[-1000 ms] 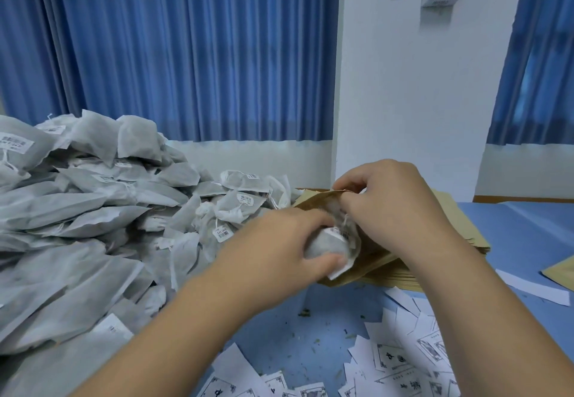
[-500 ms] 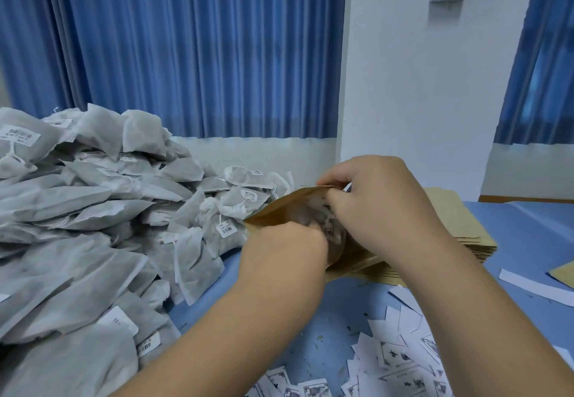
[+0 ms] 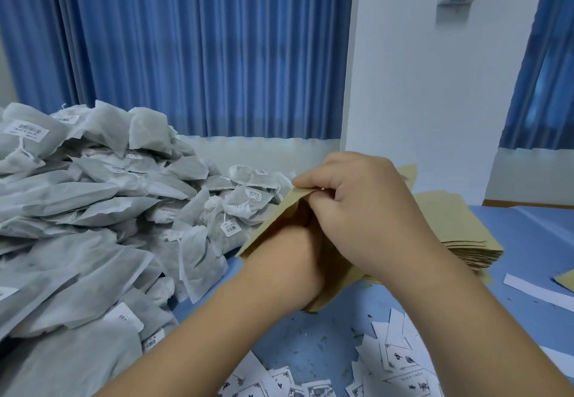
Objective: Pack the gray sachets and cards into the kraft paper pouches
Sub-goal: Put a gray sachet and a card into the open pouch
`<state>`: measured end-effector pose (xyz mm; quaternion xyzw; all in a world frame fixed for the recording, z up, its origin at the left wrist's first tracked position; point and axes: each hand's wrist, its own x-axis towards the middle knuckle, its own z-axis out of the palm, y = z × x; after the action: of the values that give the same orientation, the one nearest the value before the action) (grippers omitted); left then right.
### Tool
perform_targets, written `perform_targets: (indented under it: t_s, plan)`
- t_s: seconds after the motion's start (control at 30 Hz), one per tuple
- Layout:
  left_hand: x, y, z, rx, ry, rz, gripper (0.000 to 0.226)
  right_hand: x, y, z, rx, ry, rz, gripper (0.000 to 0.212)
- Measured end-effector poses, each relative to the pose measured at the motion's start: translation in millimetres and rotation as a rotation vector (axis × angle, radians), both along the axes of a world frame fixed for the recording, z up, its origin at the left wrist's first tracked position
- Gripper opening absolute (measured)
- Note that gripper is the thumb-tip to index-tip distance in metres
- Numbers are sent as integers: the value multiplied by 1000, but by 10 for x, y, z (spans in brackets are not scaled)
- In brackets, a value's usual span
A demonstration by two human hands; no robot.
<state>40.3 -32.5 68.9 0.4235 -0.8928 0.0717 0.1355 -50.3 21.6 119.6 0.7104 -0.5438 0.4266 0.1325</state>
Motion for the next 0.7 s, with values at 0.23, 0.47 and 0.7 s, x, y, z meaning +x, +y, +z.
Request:
perform_targets:
  t_s: [0.23,0.47,0.7]
  plan:
    - [185,55,31,-103,-10,-78,25,-161,-123,-139,19,76,-181,22]
    - [320,196,367,-319,452,-153,18,-258,-173,-132,51,27,-191,25]
    - [399,-153,249,119,384,70,26,-330,-125,-57,32,-94,-192,24]
